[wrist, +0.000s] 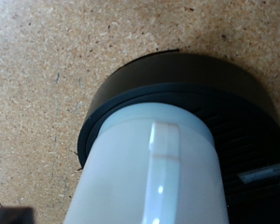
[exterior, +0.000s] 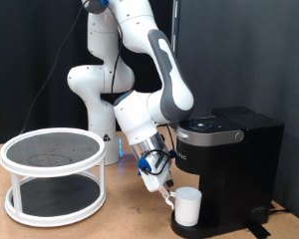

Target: Make a cup of coffee with the keurig machine

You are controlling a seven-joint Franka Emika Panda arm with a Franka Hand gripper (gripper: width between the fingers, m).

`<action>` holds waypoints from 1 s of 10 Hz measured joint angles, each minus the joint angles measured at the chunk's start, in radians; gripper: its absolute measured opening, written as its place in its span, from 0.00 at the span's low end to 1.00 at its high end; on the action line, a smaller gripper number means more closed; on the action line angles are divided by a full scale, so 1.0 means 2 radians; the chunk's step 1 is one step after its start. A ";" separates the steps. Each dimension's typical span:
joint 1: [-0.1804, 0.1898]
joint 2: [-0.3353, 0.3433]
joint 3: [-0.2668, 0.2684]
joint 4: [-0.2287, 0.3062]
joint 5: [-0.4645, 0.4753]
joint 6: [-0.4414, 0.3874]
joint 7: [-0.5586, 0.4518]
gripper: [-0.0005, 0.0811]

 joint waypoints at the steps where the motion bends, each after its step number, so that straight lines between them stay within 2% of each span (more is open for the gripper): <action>1: -0.001 -0.001 0.000 -0.002 -0.006 -0.001 0.000 0.71; 2: -0.004 -0.006 -0.002 -0.011 -0.016 -0.010 -0.001 0.86; 6: -0.036 -0.056 -0.033 -0.067 -0.098 -0.093 0.001 0.90; 7: -0.044 -0.073 -0.039 -0.077 -0.101 -0.104 0.001 0.90; 9: -0.048 -0.108 -0.041 -0.096 -0.071 -0.099 -0.011 0.91; 10: -0.048 -0.107 -0.041 -0.096 -0.080 -0.100 -0.009 0.91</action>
